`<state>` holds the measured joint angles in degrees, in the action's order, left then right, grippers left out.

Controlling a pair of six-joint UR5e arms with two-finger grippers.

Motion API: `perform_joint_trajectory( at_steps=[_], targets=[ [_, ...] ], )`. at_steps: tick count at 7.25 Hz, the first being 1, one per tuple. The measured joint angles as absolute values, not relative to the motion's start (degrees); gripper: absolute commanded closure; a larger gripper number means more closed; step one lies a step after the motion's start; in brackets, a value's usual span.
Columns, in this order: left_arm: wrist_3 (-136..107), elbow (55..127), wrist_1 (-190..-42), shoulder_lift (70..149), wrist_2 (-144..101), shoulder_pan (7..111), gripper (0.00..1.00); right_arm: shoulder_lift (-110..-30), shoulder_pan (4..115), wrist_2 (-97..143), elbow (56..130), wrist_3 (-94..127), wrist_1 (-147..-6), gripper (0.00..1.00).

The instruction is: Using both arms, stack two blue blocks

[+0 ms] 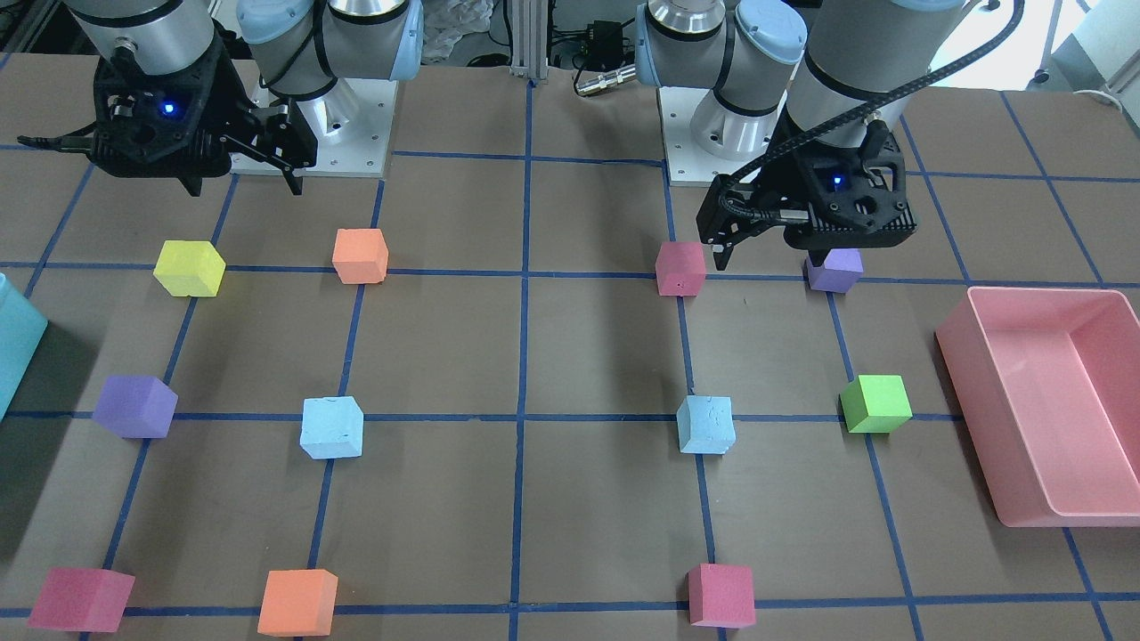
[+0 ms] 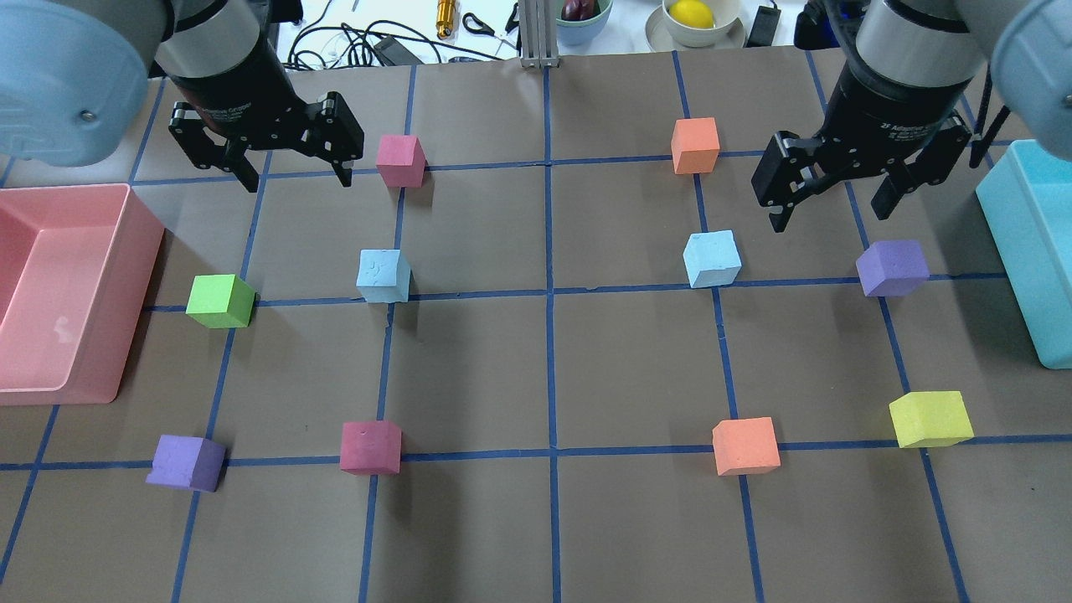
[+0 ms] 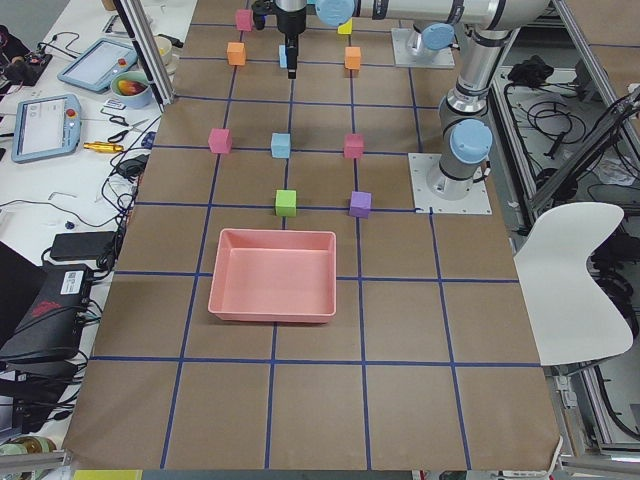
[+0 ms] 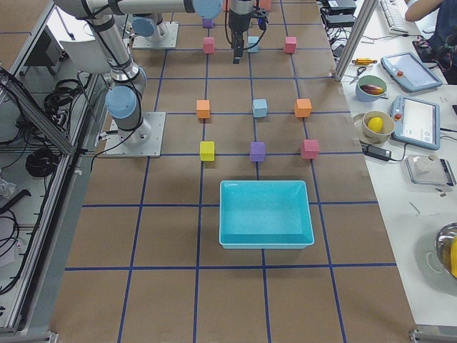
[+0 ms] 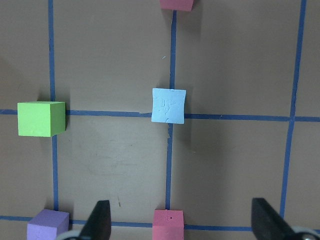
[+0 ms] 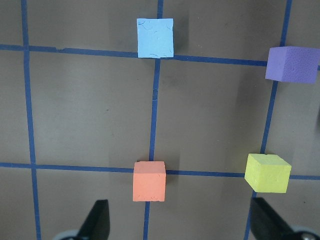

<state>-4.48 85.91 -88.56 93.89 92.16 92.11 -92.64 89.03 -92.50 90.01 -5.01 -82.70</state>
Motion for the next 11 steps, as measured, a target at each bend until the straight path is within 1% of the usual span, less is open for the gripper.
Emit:
perform_joint_trajectory(
  at_steps=[9, 11],
  targets=[
    [-4.17, 86.27, -88.57, 94.63, 91.73, 91.71, 0.0, -92.62, 89.02, -92.42, 90.36, -5.01, -82.48, 0.0],
    [-3.98, 88.14, -87.52, 95.46, 92.01, 91.56, 0.0, -92.15, 89.15, -92.36, 90.48, -4.99, -82.83, 0.0]
  ],
)
